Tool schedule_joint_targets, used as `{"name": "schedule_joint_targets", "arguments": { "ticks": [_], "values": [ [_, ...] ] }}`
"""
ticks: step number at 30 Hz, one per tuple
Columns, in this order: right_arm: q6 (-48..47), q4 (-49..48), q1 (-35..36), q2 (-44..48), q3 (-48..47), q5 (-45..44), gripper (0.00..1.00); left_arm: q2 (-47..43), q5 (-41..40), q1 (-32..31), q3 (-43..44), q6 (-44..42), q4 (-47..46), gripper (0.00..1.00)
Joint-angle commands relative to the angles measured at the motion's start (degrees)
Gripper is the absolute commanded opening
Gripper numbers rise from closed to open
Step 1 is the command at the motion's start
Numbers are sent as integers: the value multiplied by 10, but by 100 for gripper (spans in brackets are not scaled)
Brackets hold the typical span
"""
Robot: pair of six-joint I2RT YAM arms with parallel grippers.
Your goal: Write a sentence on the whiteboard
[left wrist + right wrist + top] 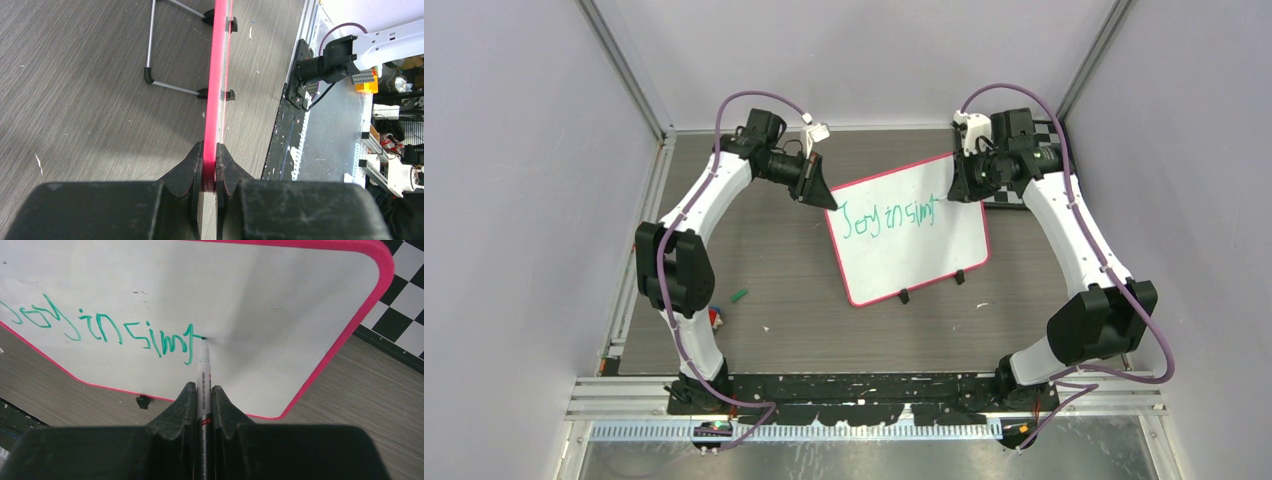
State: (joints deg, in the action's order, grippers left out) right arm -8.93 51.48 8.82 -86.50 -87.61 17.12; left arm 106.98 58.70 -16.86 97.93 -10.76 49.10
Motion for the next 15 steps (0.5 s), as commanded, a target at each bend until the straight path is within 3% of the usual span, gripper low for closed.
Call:
{"name": "schedule_joint_targets", "arguments": {
  "ticks": [1,15],
  "values": [
    [0,-29,-4,12,10,-28,0,-13,-31,-8,-6,-16,-8,0],
    [8,-24,7,2,16,23,0,-12,-32,-8,-6,-17,-8,0]
  ]
}}
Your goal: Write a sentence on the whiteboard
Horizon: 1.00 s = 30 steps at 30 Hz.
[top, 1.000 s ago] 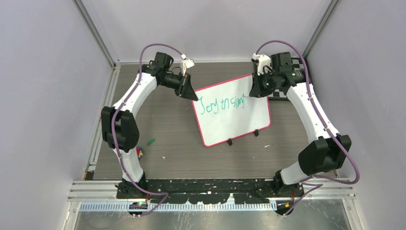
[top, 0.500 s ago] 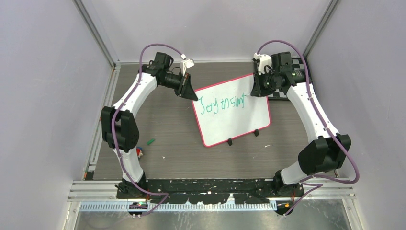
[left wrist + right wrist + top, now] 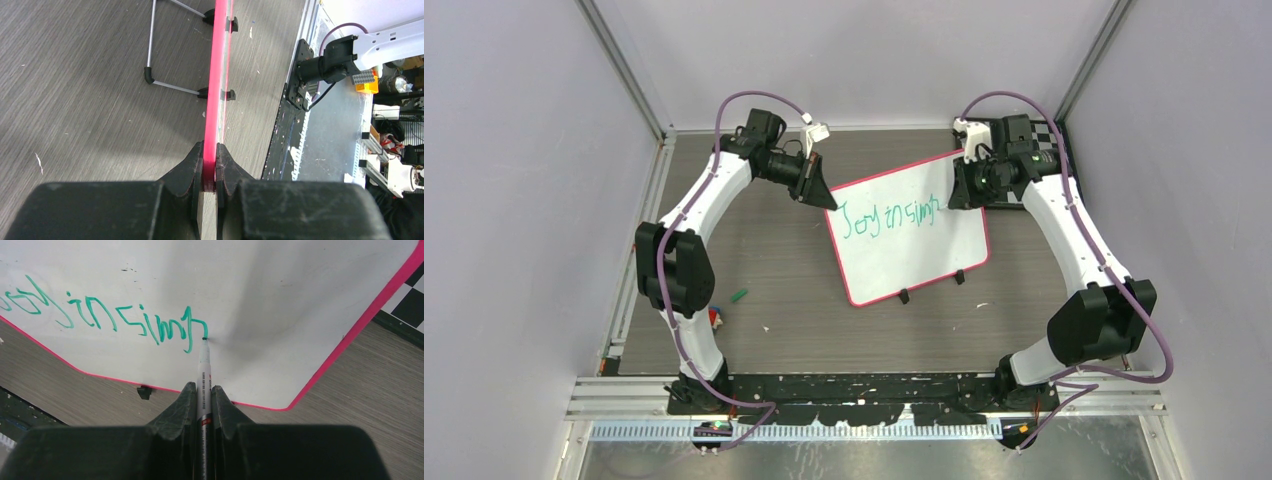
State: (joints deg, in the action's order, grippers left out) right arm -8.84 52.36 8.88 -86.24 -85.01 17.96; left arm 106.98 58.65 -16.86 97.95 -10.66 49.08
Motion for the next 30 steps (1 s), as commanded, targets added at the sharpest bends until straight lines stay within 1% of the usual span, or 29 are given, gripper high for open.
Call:
{"name": "schedule_joint_targets", "arguments": {
  "ticks": [1,9,16,20,23,30],
  "values": [
    [8,-31,7,-1,-13,18,0,-12,-31,-8,-7,-19,-7,0],
    [7,-15,9,-4,-24,22,0,-13,-31,-8,-8,-21,-8,0],
    [6,3,8,2,-49,3,0,-15,-31,-8,-8,-20,-8,0],
    [-17,45,4,4,-82,50,0,-15,-31,-8,-7,-21,-7,0],
    [-25,59,-10,10,-100,82,0,-15,-30,-8,-7,-20,-7,0],
    [-29,29,-26,1,-104,41,0,-15,-29,-8,-7,-19,-8,0]
  ]
}}
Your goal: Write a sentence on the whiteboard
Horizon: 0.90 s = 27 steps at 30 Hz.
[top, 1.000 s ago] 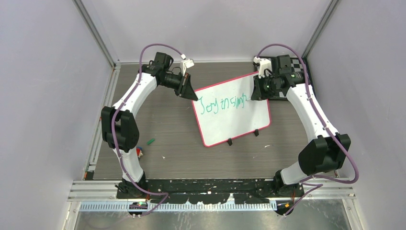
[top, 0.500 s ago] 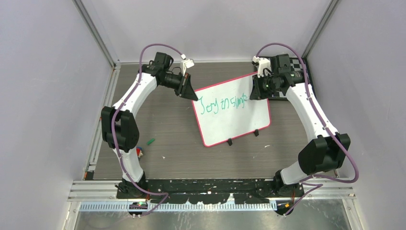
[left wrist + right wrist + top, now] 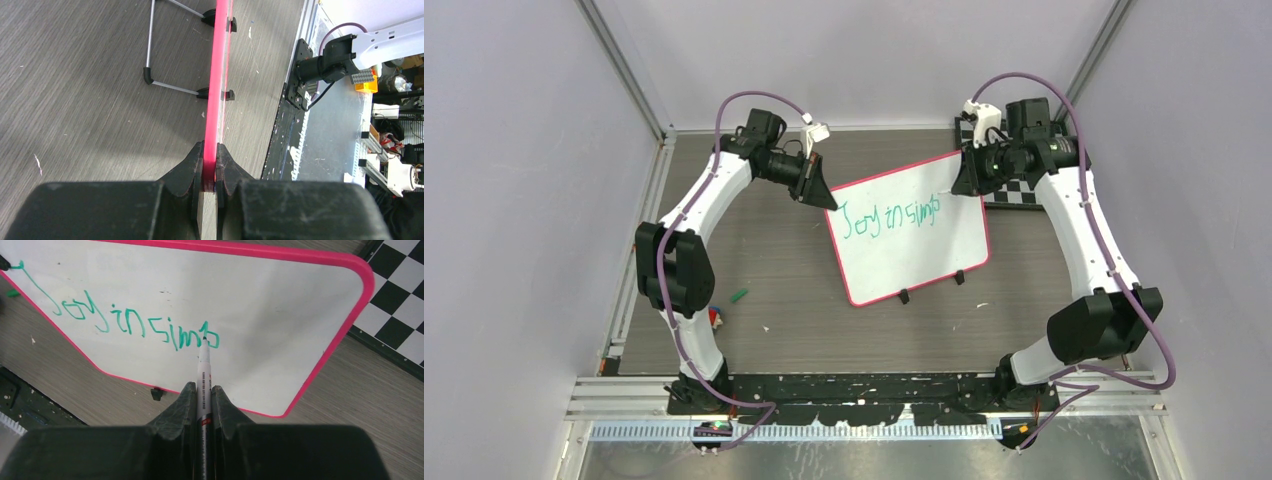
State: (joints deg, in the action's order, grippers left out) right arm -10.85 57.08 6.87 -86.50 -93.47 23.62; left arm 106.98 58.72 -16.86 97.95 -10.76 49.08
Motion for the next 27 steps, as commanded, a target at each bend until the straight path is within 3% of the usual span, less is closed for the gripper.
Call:
{"name": "schedule_joint_targets", "arguments": {
  "ticks": [1,16,27],
  "values": [
    [-5,-26,-6,2,-18,-20,0,-15,-31,-8,-7,-17,-8,0],
    [24,-71,-6,-22,-9,-42,0,-15,-32,-8,-9,-20,-9,0],
    [8,-67,-6,-6,48,-42,0,-11,-32,-8,-9,-19,-9,0]
  ]
}}
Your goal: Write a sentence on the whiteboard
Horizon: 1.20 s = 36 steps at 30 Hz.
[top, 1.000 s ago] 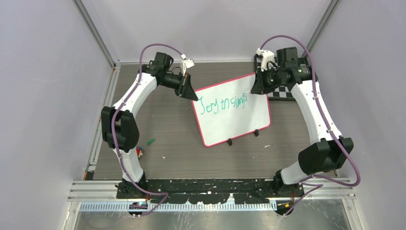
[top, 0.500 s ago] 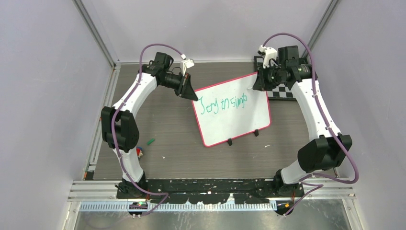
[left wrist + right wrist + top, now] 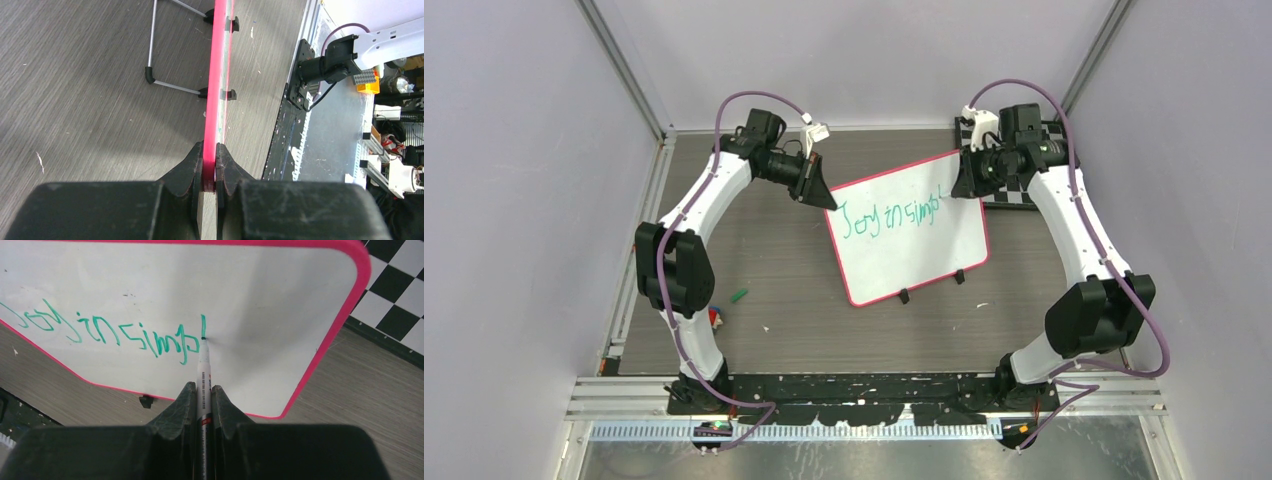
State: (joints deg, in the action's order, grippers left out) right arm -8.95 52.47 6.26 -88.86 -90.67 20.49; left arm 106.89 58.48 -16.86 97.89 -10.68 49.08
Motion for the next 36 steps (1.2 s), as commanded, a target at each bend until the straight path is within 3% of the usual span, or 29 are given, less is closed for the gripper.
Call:
{"name": "schedule_joint_targets", "arguments": {
  "ticks": [1,16,36],
  "values": [
    [-12,-21,0,20,26,-11,0,-11,-30,-8,-10,-20,-10,0],
    [-36,-10,-2,36,27,-46,0,-12,-30,-8,-11,-20,-11,0],
    [-27,-2,-2,22,0,-26,0,-18,-28,-9,-15,-18,-12,0]
  ]
}}
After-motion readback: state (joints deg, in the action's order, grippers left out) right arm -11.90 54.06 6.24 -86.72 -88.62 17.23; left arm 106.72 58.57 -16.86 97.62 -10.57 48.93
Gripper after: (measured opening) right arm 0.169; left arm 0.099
